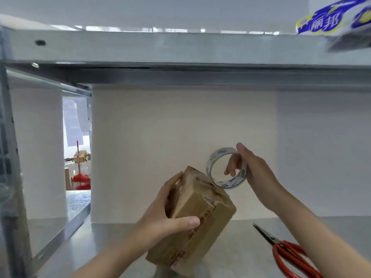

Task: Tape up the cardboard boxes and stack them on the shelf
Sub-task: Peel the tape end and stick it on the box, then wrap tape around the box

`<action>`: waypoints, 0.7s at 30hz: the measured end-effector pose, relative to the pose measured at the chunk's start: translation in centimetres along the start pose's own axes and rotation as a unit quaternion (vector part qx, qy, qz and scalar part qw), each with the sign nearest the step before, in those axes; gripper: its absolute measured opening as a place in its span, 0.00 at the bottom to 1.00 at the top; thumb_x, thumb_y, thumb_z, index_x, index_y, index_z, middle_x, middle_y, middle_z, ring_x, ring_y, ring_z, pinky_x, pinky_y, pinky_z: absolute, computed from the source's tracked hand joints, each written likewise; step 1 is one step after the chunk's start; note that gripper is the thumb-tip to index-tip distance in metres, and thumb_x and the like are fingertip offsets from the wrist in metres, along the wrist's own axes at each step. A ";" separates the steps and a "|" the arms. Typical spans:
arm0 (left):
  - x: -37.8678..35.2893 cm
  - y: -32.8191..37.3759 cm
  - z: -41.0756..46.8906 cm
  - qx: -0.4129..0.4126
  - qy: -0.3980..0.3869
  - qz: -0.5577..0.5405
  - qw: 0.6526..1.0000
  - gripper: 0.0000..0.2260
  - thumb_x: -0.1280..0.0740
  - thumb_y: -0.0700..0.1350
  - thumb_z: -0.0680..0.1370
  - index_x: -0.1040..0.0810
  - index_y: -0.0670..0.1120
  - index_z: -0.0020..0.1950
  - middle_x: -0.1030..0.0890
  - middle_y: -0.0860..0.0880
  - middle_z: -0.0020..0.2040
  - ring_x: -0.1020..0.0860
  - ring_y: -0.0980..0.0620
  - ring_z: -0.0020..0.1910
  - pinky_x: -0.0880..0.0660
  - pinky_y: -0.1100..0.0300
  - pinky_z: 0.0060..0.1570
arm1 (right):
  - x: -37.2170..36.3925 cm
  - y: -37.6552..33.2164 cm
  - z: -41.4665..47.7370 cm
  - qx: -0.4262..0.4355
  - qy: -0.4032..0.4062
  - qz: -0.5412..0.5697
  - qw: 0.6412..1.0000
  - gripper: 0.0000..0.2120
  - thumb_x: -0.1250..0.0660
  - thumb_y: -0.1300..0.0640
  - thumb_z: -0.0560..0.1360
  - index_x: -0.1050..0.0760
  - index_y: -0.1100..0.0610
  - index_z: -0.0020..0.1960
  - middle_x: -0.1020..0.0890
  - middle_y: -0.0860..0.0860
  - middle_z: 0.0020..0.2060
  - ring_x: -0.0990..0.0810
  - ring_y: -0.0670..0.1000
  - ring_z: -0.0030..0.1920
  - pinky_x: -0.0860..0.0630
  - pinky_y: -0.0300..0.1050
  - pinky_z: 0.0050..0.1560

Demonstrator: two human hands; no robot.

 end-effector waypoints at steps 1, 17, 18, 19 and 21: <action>0.0 -0.4 -0.5 -0.003 0.014 -0.024 1.000 0.51 0.20 0.66 0.57 0.41 0.67 0.76 0.27 0.61 0.70 0.24 0.60 0.65 0.24 0.57 0.63 | -1.4 -0.3 0.3 0.007 -0.015 0.039 0.999 0.26 0.41 0.36 0.77 0.28 0.55 0.31 0.24 0.54 0.30 0.20 0.54 0.42 0.30 0.47 0.52; 1.8 -3.6 -3.0 0.013 0.027 -0.055 0.998 0.54 0.21 0.69 0.56 0.46 0.66 0.75 0.30 0.62 0.71 0.29 0.63 0.70 0.26 0.65 0.63 | -1.0 -2.3 0.3 -0.028 -0.106 -0.200 0.974 0.16 0.32 0.53 0.77 0.30 0.57 0.34 0.34 0.50 0.28 0.37 0.49 0.31 0.37 0.34 0.32; 1.7 -3.6 -3.0 0.018 0.024 -0.049 0.998 0.54 0.21 0.69 0.56 0.46 0.66 0.75 0.30 0.62 0.71 0.30 0.63 0.70 0.26 0.63 0.64 | -1.5 -0.6 -0.3 -0.059 -0.121 -0.212 0.968 0.16 0.32 0.53 0.78 0.30 0.56 0.33 0.33 0.50 0.27 0.36 0.49 0.30 0.36 0.34 0.33; 1.7 -3.6 -3.0 0.024 0.016 -0.040 0.999 0.54 0.22 0.70 0.56 0.47 0.67 0.75 0.31 0.63 0.72 0.30 0.63 0.70 0.27 0.63 0.65 | -2.3 1.0 -0.9 -0.084 -0.139 -0.219 0.962 0.17 0.32 0.54 0.78 0.30 0.55 0.32 0.33 0.49 0.26 0.37 0.49 0.30 0.34 0.35 0.35; 1.7 -3.1 -3.1 0.042 -0.022 -0.010 0.999 0.53 0.23 0.72 0.57 0.50 0.68 0.75 0.33 0.66 0.72 0.32 0.65 0.71 0.29 0.66 0.66 | -4.0 3.3 -1.7 -0.108 -0.164 -0.224 0.955 0.21 0.32 0.54 0.78 0.32 0.52 0.29 0.34 0.48 0.25 0.38 0.49 0.30 0.33 0.43 0.43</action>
Point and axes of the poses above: each hand's wrist, its own z-axis towards the middle knuckle, its own x-axis out of the back of the hand, y = z × x, the point moved 9 cm from there along z, towards the middle knuckle
